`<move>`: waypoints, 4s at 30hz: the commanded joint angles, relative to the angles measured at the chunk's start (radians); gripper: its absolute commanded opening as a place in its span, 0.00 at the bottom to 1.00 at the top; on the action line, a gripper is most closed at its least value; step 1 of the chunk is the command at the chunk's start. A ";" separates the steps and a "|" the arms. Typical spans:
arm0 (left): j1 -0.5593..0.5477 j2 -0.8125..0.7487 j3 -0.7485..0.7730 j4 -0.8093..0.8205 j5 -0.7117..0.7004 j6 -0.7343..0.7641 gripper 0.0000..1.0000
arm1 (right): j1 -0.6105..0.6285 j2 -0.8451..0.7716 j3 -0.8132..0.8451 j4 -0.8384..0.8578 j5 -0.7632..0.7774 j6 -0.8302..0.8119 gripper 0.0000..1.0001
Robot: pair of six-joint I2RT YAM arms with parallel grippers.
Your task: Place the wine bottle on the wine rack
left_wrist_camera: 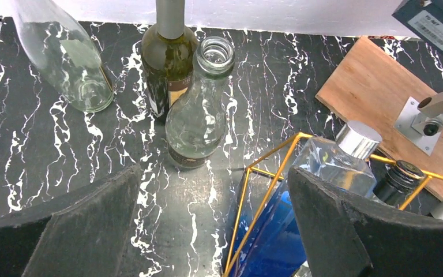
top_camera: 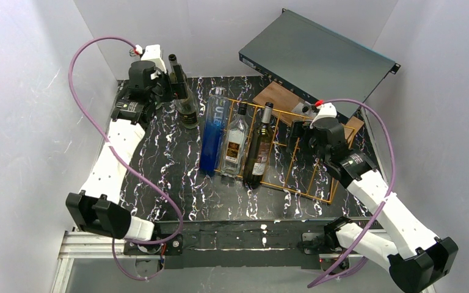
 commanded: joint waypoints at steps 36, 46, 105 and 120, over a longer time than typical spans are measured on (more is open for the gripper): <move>0.006 0.327 0.070 0.259 -0.065 0.167 0.49 | 0.001 -0.016 0.220 -0.129 -0.076 0.012 0.98; 0.005 0.376 0.107 0.227 -0.033 0.165 0.46 | 0.002 0.011 0.211 -0.154 -0.089 0.069 0.98; 0.006 -0.486 -0.171 -0.197 0.155 0.062 0.00 | 0.000 0.100 0.056 -0.037 0.038 0.035 0.98; -0.008 -0.400 -0.032 -0.195 0.694 -0.125 0.00 | -0.069 0.058 0.026 -0.126 0.234 0.088 0.88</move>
